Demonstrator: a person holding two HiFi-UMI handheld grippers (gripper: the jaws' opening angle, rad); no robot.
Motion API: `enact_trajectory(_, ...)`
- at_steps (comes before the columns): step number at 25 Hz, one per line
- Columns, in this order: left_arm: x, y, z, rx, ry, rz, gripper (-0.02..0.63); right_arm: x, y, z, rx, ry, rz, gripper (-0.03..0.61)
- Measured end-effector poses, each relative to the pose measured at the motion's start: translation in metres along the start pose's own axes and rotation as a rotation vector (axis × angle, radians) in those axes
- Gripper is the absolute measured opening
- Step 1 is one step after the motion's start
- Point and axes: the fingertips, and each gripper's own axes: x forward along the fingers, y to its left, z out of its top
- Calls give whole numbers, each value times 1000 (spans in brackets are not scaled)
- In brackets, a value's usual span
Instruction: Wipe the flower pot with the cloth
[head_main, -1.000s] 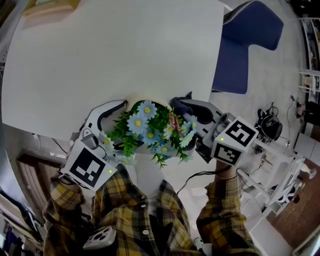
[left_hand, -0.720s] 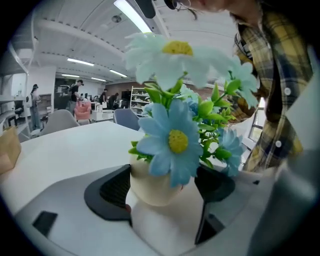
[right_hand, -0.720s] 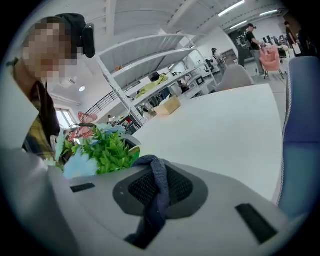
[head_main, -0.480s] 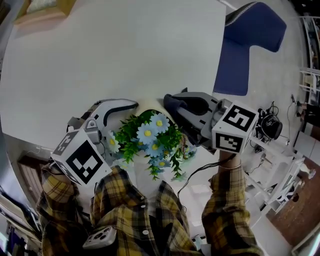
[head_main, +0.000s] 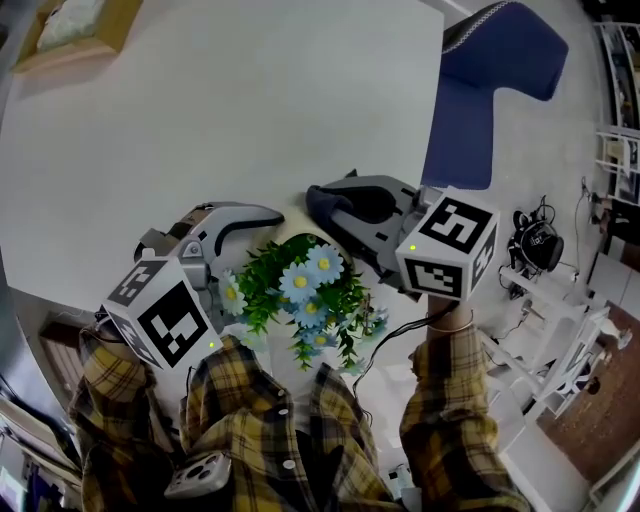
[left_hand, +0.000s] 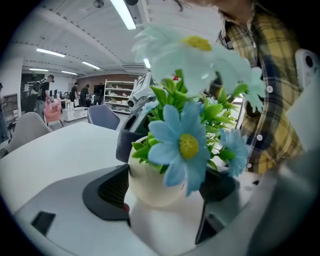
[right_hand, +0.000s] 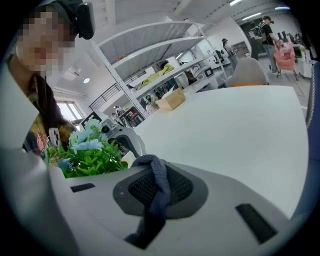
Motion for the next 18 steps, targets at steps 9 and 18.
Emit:
enact_trajectory(9,-14,-2,-4,-86,-27,79,410,-24,3,6,-3,-48,-104,15)
enact_trajectory(18,-69,-25,13,-168,-90,300,371,-96,43,34,-68,-204,-305,15)
